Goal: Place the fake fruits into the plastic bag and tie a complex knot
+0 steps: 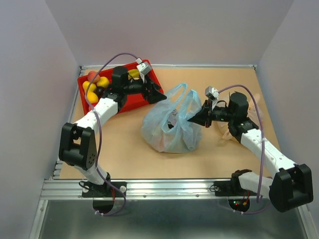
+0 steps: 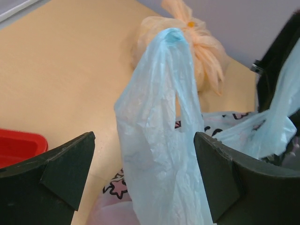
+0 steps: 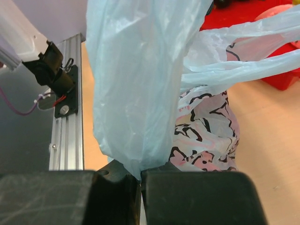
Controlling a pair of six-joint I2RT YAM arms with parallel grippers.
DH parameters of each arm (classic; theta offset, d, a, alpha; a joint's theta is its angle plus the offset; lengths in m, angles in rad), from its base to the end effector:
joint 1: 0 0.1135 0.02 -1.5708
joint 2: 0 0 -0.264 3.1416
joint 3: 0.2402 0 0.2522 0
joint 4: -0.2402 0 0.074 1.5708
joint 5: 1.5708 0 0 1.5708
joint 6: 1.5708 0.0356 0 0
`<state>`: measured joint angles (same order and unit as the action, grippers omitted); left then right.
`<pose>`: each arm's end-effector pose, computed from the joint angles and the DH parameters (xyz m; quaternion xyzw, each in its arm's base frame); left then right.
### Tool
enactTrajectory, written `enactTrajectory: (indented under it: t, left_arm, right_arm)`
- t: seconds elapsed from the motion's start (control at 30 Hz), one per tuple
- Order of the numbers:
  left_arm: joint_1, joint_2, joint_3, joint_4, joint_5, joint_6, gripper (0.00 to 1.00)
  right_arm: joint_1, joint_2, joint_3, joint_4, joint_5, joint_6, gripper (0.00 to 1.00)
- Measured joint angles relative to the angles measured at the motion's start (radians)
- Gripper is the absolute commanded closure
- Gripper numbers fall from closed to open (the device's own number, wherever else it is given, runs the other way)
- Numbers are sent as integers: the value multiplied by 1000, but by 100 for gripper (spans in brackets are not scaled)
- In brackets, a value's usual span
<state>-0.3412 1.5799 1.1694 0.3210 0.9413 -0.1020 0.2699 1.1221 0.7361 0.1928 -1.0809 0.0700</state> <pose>0.3348 -0.1494 0.3263 0.3823 0.6166 -0.4587 0.5131 0.2269 0.0954 0.2973 -0.3915 0.6260 0.4837 0.4700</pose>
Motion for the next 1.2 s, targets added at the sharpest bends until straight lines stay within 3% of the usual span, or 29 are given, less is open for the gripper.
enactTrajectory:
  t: [0.17, 0.37, 0.63, 1.2]
  left_arm:
    - [6, 48, 48, -16, 222, 81, 1]
    - [-18, 139, 76, -49, 370, 140, 1]
    - [-23, 207, 76, -51, 341, 182, 1]
    - [-30, 240, 76, 9, 253, 129, 1]
  right_arm:
    - [0, -9, 0, -8, -39, -93, 100]
    - [0, 18, 25, -29, -61, -151, 99]
    - [0, 32, 34, -58, -74, -208, 99]
    - [0, 34, 34, -114, -74, -263, 100]
